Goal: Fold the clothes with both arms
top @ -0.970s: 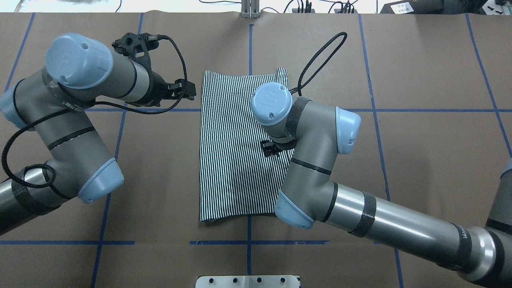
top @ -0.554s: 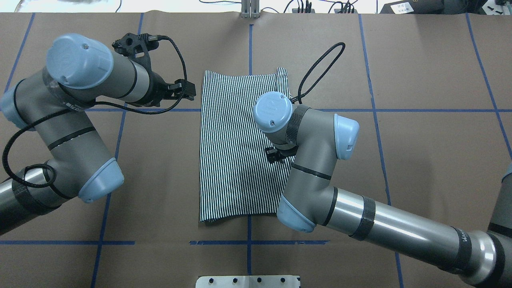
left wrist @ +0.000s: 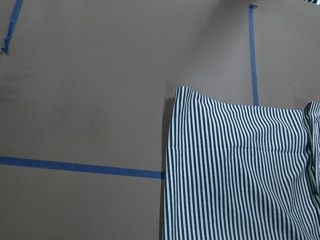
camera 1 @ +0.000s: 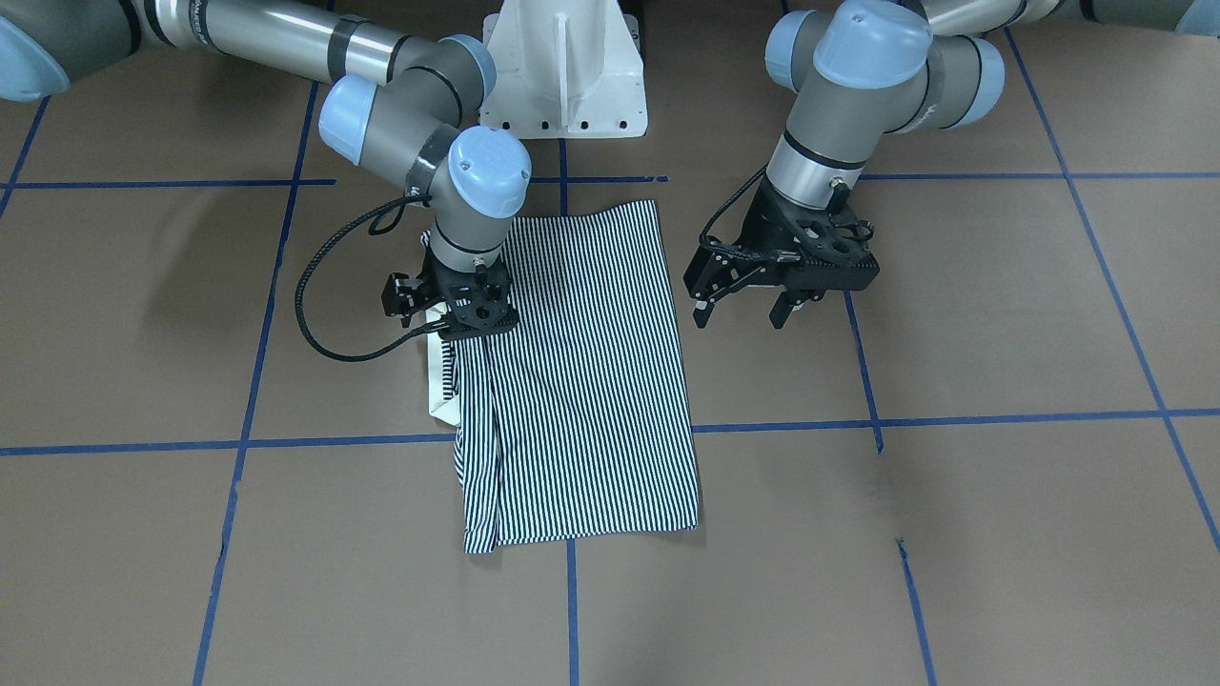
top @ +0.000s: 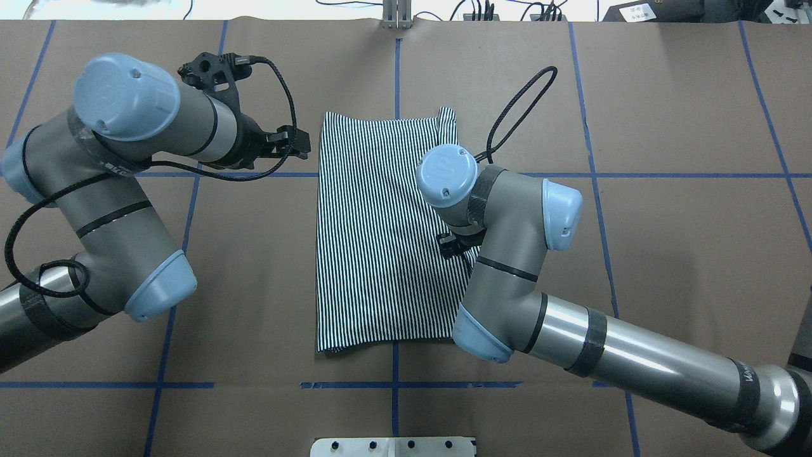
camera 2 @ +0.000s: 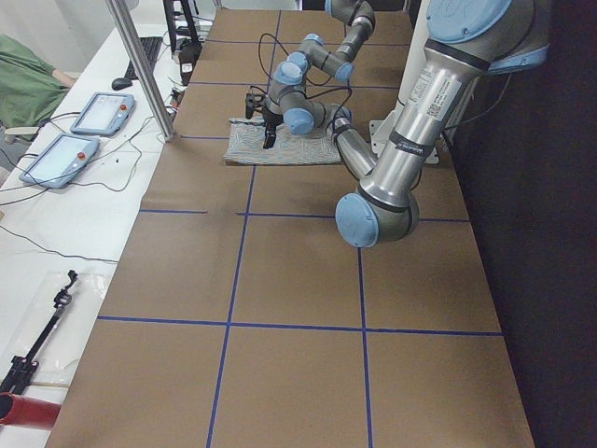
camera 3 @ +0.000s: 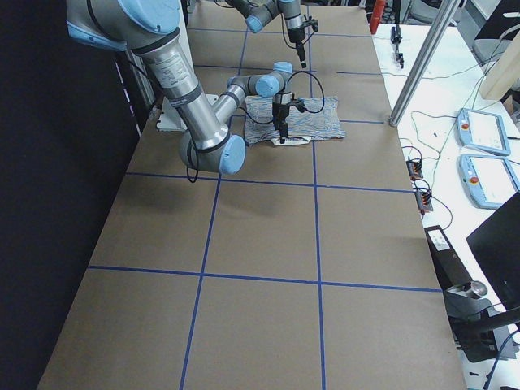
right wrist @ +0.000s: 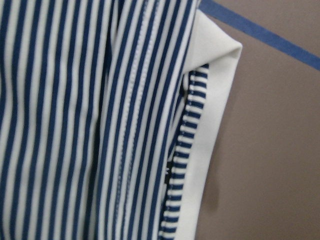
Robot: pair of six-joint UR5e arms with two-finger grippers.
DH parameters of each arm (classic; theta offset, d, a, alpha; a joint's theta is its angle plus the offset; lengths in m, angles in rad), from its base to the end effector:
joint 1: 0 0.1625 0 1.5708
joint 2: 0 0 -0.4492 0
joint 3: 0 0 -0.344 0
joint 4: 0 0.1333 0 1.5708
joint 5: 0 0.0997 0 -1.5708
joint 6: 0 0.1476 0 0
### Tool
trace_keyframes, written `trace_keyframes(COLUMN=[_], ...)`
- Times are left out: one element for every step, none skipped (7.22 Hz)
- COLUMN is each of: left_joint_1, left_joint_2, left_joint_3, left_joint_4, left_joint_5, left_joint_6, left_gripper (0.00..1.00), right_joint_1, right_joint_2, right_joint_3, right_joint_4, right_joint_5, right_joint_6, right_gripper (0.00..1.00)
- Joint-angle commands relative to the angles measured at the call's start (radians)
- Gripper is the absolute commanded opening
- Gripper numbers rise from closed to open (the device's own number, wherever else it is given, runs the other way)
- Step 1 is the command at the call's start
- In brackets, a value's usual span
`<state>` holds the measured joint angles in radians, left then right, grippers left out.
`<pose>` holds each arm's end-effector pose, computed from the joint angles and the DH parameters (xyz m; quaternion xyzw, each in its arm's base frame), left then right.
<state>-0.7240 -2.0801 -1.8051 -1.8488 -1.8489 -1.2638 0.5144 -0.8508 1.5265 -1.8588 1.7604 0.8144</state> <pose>0.4220 -0.4970 0.3109 0.1335 0.4808 -0.1125 0.8592 -0.5677 -0.4420 0.3816 0.0391 -0.2095 -0.1360 0.9675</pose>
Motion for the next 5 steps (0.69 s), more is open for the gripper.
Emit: trace_keyframes(left_joint_1=[0.000, 0.002, 0.002, 0.002, 0.000], left_joint_2=[-0.002, -0.002, -0.005, -0.003, -0.002], left_joint_3=[0.001, 0.001, 0.000, -0.006, -0.008], left_joint_4=[-0.003, -0.003, 0.000, 0.005, 0.005], left_joint_5=[0.000, 0.000, 0.000, -0.001, -0.001], left_joint_6=[0.000, -0.002, -0.003, -0.003, -0.002], left_gripper=[1.00, 1.00, 1.00, 1.00, 1.00], right_joint_1=[0.051, 0.093, 0.107, 0.131, 0.140], right_joint_2=[-0.089, -0.165, -0.238, -0.225, -0.156], right_joint_3=[0.087, 0.172, 0.217, 0.233, 0.213], right_joint_4=[-0.002, -0.006, -0.002, -0.008, -0.008], right_joint_5=[0.002, 0.020, 0.019, 0.025, 0.060], right_joint_6=[-0.078, -0.154, -0.197, -0.199, -0.187], right_gripper=[1.00, 1.00, 1.00, 1.00, 1.00])
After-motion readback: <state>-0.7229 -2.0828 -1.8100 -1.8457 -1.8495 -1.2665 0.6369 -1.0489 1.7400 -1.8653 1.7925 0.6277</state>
